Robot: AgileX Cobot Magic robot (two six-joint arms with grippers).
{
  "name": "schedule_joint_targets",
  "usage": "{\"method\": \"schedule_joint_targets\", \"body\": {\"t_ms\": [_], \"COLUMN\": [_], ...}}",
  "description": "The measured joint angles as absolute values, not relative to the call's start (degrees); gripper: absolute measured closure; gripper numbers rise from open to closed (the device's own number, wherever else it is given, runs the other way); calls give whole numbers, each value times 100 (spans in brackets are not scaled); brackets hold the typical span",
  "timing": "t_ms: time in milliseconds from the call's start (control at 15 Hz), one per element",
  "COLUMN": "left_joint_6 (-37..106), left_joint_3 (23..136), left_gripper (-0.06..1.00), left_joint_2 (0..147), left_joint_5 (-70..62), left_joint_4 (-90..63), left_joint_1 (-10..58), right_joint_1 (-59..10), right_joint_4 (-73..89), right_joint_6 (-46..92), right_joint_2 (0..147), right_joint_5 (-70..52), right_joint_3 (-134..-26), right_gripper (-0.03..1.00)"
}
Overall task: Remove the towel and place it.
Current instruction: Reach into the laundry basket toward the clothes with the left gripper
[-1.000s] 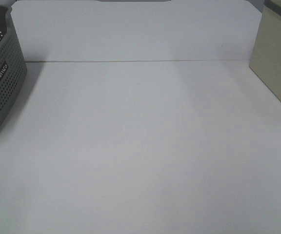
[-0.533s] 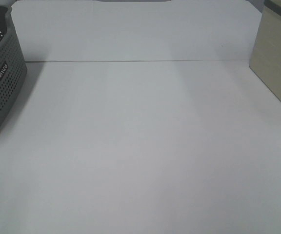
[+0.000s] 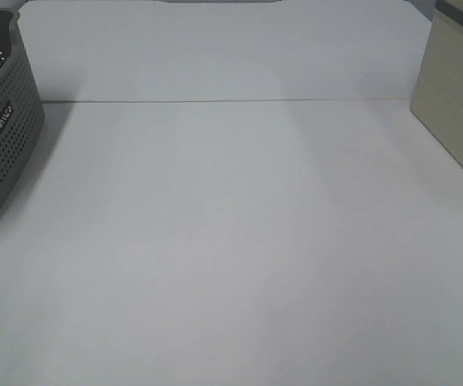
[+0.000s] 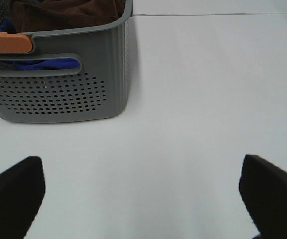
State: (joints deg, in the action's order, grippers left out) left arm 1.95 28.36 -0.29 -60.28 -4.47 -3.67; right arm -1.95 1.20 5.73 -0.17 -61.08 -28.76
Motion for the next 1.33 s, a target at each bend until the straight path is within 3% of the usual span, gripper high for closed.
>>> {"method": "schedule_joint_targets", "body": {"t_ms": [1333], "left_joint_6": [195], "left_joint_3": [2836], "left_gripper": [-4], "left_joint_2": [-29], "left_joint_5": [-6028], "left_joint_4": [-447], "left_joint_1": [-367], "right_joint_1": [-195], "right_joint_4": [120], "right_joint_6": [573], "right_joint_2": [-17], "right_joint_5": [-6108], "right_joint_3": [-2876], "right_gripper": [22]}}
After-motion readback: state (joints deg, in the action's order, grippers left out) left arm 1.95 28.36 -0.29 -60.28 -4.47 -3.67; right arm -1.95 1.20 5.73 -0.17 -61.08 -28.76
